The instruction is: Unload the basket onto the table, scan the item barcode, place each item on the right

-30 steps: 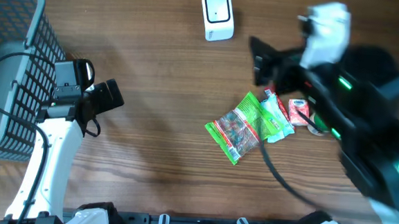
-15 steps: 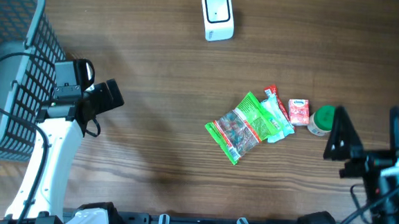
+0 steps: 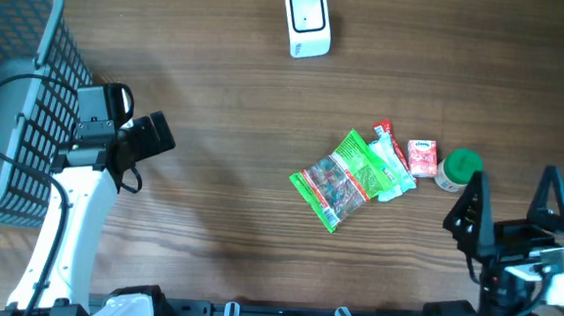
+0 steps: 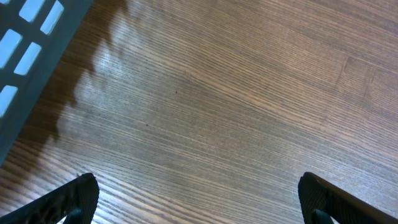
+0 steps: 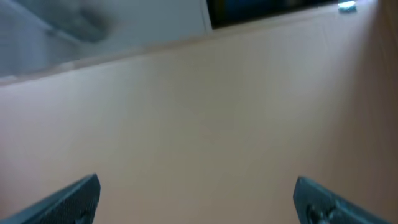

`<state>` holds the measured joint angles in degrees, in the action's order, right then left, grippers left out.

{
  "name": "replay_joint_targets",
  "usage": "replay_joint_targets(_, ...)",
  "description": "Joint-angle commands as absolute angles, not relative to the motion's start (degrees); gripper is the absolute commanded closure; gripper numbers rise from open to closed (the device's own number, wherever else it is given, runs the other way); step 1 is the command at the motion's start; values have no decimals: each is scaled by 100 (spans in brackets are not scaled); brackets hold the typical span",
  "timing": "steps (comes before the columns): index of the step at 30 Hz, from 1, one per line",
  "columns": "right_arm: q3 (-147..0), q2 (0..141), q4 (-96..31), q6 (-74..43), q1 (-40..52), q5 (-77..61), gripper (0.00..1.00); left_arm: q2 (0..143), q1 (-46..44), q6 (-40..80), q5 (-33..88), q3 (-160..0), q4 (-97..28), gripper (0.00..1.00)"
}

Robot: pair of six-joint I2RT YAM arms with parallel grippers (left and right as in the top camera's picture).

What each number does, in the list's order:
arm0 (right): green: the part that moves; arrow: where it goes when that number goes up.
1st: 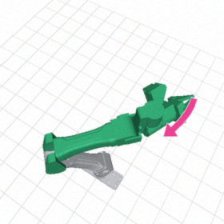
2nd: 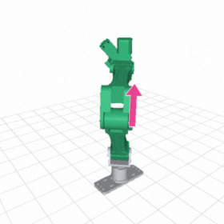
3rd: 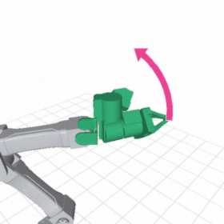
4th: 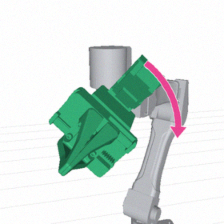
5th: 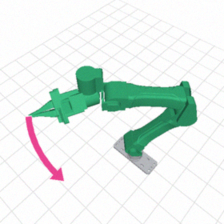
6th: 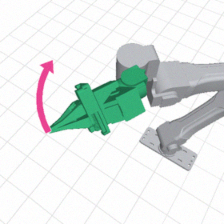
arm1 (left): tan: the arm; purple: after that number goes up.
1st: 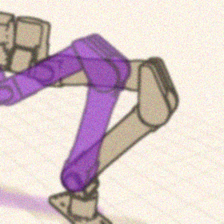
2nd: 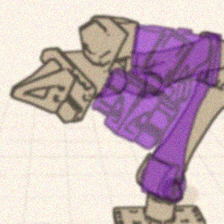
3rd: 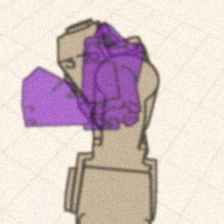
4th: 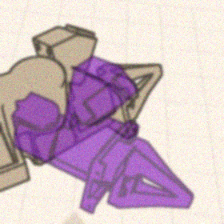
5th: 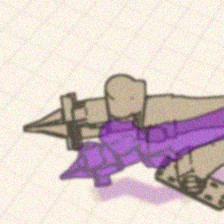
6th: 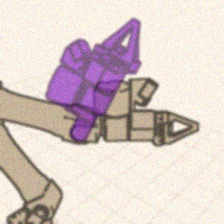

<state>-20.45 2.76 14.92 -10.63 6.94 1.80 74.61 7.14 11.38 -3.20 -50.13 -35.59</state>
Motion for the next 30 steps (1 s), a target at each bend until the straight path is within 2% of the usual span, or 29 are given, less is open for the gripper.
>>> replay_joint_targets(1,-1363,32,2224,-1111,661,-82,0,7426,727,1068,-397,-5081,-3535,0)
replay_joint_targets(19,-25,19,2484,-1444,661,-145,0,7426,727,1068,-397,-5081,-3535,0)
replay_joint_targets(26,-27,19,1481,-1448,661,-298,0,7426,727,1068,-397,-5081,-3535,0)
replay_joint_targets(30,-27,19,624,-659,663,-803,0,7426,727,1068,-397,-5081,-3535,0)
